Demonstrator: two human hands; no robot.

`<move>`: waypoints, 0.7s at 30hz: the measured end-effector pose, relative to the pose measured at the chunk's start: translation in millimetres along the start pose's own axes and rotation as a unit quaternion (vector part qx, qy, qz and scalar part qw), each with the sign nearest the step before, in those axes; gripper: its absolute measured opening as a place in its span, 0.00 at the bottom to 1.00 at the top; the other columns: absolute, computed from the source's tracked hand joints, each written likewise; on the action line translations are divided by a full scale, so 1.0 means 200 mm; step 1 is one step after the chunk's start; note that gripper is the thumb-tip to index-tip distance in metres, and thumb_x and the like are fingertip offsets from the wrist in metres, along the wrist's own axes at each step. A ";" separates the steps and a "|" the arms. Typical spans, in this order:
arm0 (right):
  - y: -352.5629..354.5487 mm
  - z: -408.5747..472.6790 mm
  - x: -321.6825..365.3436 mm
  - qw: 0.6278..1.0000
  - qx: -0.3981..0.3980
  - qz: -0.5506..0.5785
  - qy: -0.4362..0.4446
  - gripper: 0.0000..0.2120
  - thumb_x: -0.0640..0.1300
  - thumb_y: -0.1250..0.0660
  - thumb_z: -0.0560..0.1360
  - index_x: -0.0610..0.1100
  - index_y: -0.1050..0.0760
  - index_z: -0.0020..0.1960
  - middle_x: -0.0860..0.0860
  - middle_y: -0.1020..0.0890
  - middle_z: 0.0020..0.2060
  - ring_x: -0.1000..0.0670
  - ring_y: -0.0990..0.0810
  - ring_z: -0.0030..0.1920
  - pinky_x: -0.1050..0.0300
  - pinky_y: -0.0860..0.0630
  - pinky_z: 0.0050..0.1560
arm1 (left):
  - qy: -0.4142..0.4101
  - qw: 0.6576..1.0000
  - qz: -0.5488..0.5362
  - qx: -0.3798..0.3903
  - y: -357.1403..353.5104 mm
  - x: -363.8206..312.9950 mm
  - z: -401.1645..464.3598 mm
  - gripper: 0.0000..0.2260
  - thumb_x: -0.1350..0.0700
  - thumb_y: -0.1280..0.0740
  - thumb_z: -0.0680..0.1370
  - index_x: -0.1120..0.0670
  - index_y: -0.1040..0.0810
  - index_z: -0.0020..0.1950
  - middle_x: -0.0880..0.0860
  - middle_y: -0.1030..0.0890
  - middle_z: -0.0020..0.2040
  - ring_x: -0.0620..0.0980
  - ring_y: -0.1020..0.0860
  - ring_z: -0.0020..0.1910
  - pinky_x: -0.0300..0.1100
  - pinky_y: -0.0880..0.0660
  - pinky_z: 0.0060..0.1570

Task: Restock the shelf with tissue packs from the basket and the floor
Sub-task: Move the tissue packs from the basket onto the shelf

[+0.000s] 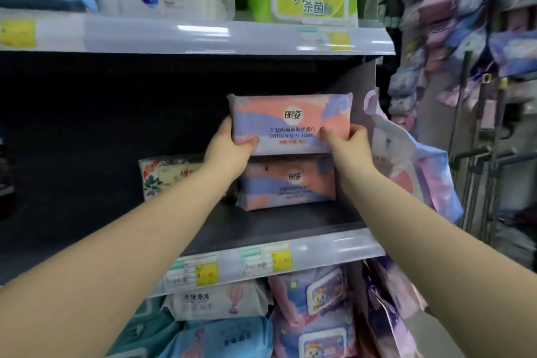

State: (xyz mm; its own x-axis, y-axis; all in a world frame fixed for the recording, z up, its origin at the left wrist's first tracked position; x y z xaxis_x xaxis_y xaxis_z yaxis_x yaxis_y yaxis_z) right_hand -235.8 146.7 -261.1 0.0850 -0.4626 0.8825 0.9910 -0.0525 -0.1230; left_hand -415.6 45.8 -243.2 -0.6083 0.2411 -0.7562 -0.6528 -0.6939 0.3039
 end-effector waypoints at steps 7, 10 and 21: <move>-0.09 0.19 -0.11 0.991 0.015 -0.125 0.052 0.18 0.41 0.38 0.76 0.39 0.32 0.64 0.43 0.23 0.60 0.42 0.25 0.59 0.52 0.28 0.57 | 0.021 0.999 0.047 0.000 -0.15 0.09 0.24 0.19 0.56 0.36 0.77 0.54 0.33 0.68 0.55 0.25 0.63 0.56 0.25 0.59 0.44 0.28 0.56; -0.09 0.23 -0.23 0.978 0.036 -0.202 0.049 0.19 0.42 0.40 0.77 0.41 0.34 0.68 0.42 0.24 0.62 0.40 0.25 0.61 0.55 0.30 0.54 | 0.036 0.995 0.087 0.021 -0.23 0.19 0.25 0.18 0.56 0.39 0.78 0.55 0.33 0.69 0.57 0.26 0.65 0.58 0.27 0.62 0.47 0.29 0.60; -0.10 0.26 -0.30 0.965 0.106 -0.239 0.003 0.32 0.44 0.42 0.77 0.53 0.52 0.76 0.43 0.30 0.68 0.39 0.28 0.63 0.49 0.29 0.63 | 0.087 0.983 0.156 -0.049 -0.29 0.24 0.25 0.18 0.53 0.40 0.79 0.54 0.35 0.69 0.59 0.28 0.65 0.63 0.29 0.63 0.50 0.31 0.58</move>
State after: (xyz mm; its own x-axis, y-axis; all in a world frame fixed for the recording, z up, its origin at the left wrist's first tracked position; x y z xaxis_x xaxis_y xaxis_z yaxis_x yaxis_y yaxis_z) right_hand -254.6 221.7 -287.4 -0.3871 -0.4347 0.8132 0.9159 -0.0798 0.3934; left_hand -430.3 130.6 -268.9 -0.6794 -0.1076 -0.7258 -0.3954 -0.7796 0.4857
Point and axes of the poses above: each hand's wrist, its own z-axis towards the middle knuckle, its own y-axis out of the back of the hand, x = y × z, the point moved 3 cm from there along z, towards the middle knuckle
